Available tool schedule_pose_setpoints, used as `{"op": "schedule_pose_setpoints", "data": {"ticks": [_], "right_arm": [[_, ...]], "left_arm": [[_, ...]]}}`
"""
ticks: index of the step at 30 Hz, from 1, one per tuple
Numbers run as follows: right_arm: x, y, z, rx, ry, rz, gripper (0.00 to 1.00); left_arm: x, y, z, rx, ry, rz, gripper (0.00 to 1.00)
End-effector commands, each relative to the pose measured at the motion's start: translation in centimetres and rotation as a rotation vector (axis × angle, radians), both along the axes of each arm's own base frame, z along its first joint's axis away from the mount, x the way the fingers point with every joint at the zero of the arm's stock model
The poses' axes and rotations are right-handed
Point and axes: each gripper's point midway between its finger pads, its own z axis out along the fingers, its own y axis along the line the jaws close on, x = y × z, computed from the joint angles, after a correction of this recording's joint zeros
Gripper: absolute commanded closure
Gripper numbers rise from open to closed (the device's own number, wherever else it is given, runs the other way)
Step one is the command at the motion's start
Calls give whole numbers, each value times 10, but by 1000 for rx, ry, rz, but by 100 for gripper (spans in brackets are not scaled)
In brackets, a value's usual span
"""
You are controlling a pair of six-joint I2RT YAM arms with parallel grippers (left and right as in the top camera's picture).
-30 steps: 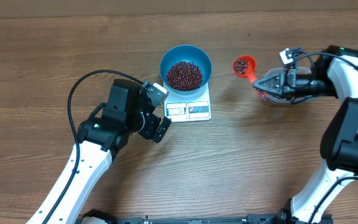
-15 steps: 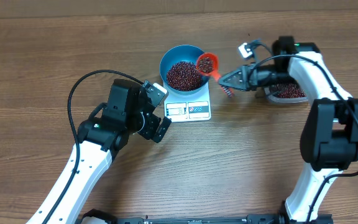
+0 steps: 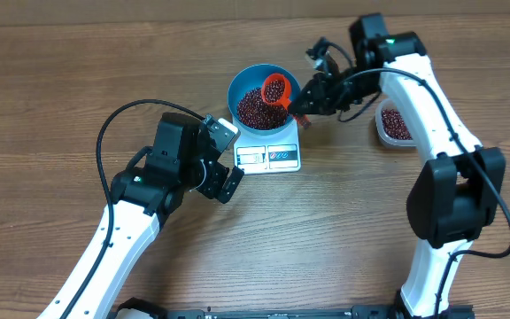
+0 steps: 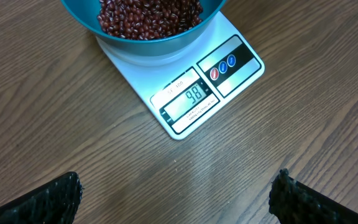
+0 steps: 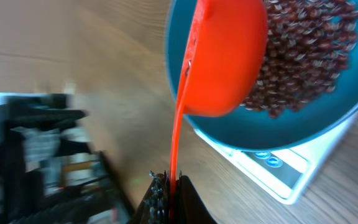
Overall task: Scoop item into bowl and weigh 150g on scale
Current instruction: 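Tip the scoop to pour beans into the blue bowl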
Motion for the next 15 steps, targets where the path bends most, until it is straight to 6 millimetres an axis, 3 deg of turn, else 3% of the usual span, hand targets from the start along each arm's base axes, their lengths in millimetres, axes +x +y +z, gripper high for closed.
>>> {"op": "schedule_pose_setpoints", "data": {"ticks": [1, 15], "right_arm": [[13, -9, -7, -267, -85, -56, 96], [17, -11, -13, -839, -360, -69, 96]], "left_arm": [[1, 2, -3, 2, 10, 16, 1], [1, 2, -3, 2, 10, 16, 0]]}}
